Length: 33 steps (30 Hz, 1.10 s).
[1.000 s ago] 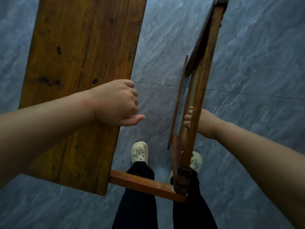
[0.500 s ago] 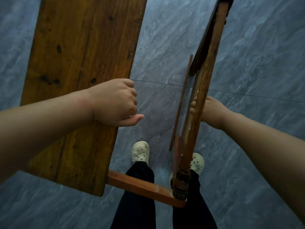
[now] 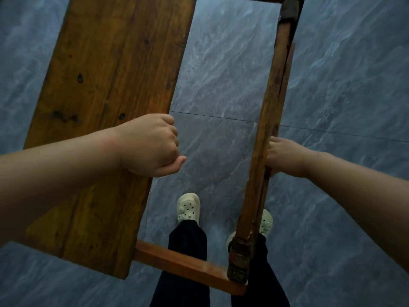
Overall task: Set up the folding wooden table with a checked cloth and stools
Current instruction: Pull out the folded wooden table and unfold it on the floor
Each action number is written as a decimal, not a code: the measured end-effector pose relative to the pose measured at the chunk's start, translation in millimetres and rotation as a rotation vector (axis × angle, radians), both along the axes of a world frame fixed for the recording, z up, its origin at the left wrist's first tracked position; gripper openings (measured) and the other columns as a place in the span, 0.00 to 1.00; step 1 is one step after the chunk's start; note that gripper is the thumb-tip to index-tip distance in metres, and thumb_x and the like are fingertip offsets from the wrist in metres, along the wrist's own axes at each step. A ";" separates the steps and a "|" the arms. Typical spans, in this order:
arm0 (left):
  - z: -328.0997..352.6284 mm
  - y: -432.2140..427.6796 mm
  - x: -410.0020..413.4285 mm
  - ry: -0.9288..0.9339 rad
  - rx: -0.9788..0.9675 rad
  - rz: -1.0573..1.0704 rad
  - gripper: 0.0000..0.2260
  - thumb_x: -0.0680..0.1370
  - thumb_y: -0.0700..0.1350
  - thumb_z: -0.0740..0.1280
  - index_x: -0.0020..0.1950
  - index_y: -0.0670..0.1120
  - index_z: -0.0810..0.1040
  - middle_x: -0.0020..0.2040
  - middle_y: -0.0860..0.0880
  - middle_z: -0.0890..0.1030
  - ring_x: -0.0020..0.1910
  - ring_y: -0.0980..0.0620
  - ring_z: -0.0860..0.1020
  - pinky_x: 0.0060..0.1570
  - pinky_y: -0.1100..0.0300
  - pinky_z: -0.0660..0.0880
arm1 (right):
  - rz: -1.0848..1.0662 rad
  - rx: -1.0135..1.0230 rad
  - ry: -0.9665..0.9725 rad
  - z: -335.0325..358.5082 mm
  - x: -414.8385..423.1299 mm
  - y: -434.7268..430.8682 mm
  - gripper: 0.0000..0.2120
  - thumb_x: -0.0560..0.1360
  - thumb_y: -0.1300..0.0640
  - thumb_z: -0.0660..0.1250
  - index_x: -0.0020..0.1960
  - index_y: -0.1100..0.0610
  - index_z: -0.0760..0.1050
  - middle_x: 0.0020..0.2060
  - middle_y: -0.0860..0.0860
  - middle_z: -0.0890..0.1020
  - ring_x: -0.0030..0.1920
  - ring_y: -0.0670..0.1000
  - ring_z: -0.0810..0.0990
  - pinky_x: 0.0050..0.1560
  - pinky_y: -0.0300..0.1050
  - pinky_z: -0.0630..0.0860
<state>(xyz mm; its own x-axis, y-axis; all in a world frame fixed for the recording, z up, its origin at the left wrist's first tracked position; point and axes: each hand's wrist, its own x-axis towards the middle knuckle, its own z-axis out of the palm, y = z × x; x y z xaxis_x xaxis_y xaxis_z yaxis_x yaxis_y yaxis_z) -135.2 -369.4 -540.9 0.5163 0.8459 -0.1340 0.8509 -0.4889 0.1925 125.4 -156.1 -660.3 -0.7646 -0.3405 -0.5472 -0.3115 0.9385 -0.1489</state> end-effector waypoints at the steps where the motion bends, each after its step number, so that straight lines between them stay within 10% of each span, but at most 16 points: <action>1: -0.9 -1.1 1.6 0.000 0.000 -0.003 0.24 0.78 0.52 0.52 0.21 0.49 0.68 0.20 0.54 0.66 0.20 0.54 0.63 0.33 0.60 0.63 | 0.023 0.040 -0.054 -0.5 1.2 -2.7 0.14 0.73 0.52 0.67 0.59 0.50 0.76 0.57 0.48 0.78 0.61 0.53 0.72 0.63 0.50 0.68; 5: -5.4 -5.6 14.0 0.005 0.008 -0.019 0.25 0.78 0.52 0.52 0.21 0.49 0.69 0.20 0.54 0.66 0.20 0.54 0.64 0.34 0.59 0.64 | 0.011 0.088 -0.175 -3.3 10.7 -10.2 0.16 0.75 0.52 0.64 0.62 0.48 0.74 0.61 0.47 0.75 0.64 0.53 0.68 0.64 0.49 0.65; 8: -6.7 -7.1 24.4 0.011 0.019 -0.044 0.25 0.78 0.52 0.52 0.21 0.48 0.67 0.21 0.53 0.63 0.21 0.53 0.63 0.34 0.59 0.63 | -0.008 -0.011 -0.012 -5.6 21.7 -17.7 0.18 0.55 0.49 0.81 0.43 0.47 0.82 0.44 0.46 0.83 0.50 0.51 0.78 0.49 0.44 0.77; 11: -6.8 -7.4 36.8 0.035 0.055 -0.077 0.24 0.77 0.52 0.52 0.21 0.48 0.65 0.21 0.53 0.61 0.21 0.53 0.61 0.35 0.59 0.57 | -0.122 0.060 0.055 -5.7 28.7 -29.3 0.18 0.43 0.43 0.82 0.28 0.46 0.79 0.31 0.40 0.81 0.43 0.44 0.73 0.46 0.30 0.66; 15: -7.1 -5.9 49.9 0.056 0.060 -0.099 0.24 0.77 0.52 0.52 0.20 0.48 0.66 0.21 0.53 0.59 0.21 0.52 0.60 0.34 0.59 0.57 | -0.124 -0.063 0.210 -12.0 42.6 -37.0 0.14 0.50 0.61 0.81 0.31 0.55 0.80 0.32 0.51 0.82 0.43 0.53 0.75 0.50 0.45 0.63; 22: -6.7 2.3 60.7 0.068 0.019 -0.119 0.25 0.77 0.52 0.52 0.20 0.48 0.68 0.20 0.53 0.63 0.21 0.53 0.61 0.35 0.59 0.57 | -0.308 -0.103 -0.057 -21.6 58.8 -28.2 0.02 0.68 0.58 0.68 0.40 0.53 0.78 0.38 0.50 0.80 0.43 0.56 0.80 0.55 0.54 0.75; 26: -8.1 12.8 73.4 0.074 0.007 -0.146 0.26 0.78 0.52 0.50 0.21 0.48 0.69 0.19 0.53 0.65 0.21 0.53 0.63 0.34 0.58 0.58 | -0.228 0.038 -0.102 -16.6 60.6 -34.3 0.20 0.70 0.52 0.48 0.44 0.53 0.78 0.41 0.49 0.80 0.46 0.54 0.78 0.52 0.48 0.74; 30: -7.2 14.0 89.4 0.097 -0.012 -0.186 0.26 0.78 0.52 0.49 0.21 0.48 0.69 0.20 0.54 0.65 0.21 0.54 0.62 0.35 0.58 0.58 | -0.114 0.112 -0.183 -21.6 71.0 -46.7 0.17 0.77 0.48 0.53 0.58 0.53 0.74 0.55 0.49 0.77 0.60 0.54 0.72 0.62 0.47 0.63; 33: -0.4 12.4 95.2 0.116 -0.016 -0.161 0.25 0.77 0.52 0.50 0.20 0.47 0.68 0.19 0.54 0.63 0.21 0.53 0.61 0.35 0.58 0.57 | -0.269 -0.002 -0.234 -19.9 85.5 -43.5 0.08 0.73 0.52 0.60 0.49 0.51 0.76 0.50 0.50 0.80 0.55 0.54 0.75 0.60 0.47 0.68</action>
